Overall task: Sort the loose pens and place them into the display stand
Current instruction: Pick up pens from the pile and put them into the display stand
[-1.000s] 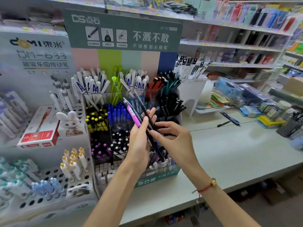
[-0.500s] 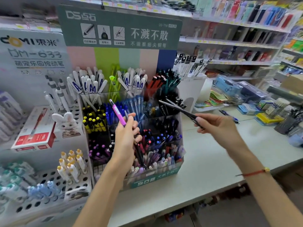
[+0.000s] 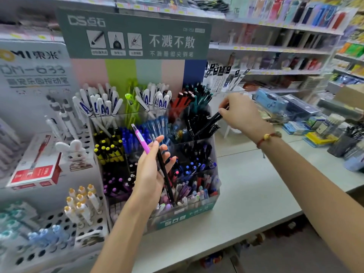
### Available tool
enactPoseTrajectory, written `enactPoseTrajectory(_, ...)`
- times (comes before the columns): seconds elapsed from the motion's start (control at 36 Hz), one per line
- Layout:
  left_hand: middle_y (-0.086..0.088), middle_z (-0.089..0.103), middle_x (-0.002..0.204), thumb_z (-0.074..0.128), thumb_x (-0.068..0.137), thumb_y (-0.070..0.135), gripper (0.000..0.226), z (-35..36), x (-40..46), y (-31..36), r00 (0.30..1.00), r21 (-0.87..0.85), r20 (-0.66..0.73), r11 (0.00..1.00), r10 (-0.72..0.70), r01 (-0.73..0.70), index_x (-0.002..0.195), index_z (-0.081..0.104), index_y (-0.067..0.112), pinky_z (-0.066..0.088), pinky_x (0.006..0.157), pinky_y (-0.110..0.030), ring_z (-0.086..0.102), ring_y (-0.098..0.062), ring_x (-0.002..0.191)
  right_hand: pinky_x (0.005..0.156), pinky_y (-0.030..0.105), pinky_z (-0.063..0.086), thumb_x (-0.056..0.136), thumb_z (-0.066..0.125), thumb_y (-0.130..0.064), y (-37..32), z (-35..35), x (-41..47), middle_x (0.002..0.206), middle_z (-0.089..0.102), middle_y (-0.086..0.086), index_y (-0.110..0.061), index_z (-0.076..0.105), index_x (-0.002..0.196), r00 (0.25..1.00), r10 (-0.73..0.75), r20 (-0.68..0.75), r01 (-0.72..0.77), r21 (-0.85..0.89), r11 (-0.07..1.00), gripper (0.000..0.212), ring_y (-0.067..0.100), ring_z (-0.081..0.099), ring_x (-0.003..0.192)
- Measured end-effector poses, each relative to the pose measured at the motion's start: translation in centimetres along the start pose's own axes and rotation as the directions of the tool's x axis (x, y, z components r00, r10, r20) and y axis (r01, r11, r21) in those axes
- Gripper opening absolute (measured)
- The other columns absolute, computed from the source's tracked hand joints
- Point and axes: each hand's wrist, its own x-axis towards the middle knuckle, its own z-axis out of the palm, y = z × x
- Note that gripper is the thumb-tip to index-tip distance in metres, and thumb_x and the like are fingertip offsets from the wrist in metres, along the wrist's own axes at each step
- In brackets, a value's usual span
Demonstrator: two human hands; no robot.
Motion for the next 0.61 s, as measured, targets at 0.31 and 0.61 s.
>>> enactPoseTrajectory(0.31, -0.001, 0.066, 0.083, 0.041, 0.102, 0.020, 0.024, 0.7, -0.7, -0.4, 0.998, -0.086, 0.023, 0.995, -0.053, 0.055, 0.103, 0.064, 0.013, 0.055, 0.080, -0.034, 0.065, -0.014, 0.078, 0.045, 0.025, 0.024, 0.100, 0.049, -0.028, -1.4, 6.5, -1.3, 0.061, 0.043, -0.008, -0.012, 0.046, 0.125, 0.914, -0.322, -0.248, 0.355, 0.102, 0.929, 0.030, 0.014, 0.044, 0.050)
enactPoseTrajectory(0.61, -0.001, 0.071, 0.090, 0.044, 0.101, 0.021, 0.025, -0.5, -0.5, 0.4, 0.994, -0.107, 0.050, 0.989, -0.097, 0.102, 0.111, 0.066, 0.012, 0.055, 0.079, -0.034, 0.068, -0.014, 0.087, 0.075, 0.037, 0.049, 0.099, 0.050, -0.020, 0.0, 9.5, -2.7, 0.106, 0.064, 0.006, -0.013, 0.056, 0.130, 0.877, -0.416, -0.243, 0.432, 0.018, 0.902, 0.032, 0.026, 0.059, 0.092)
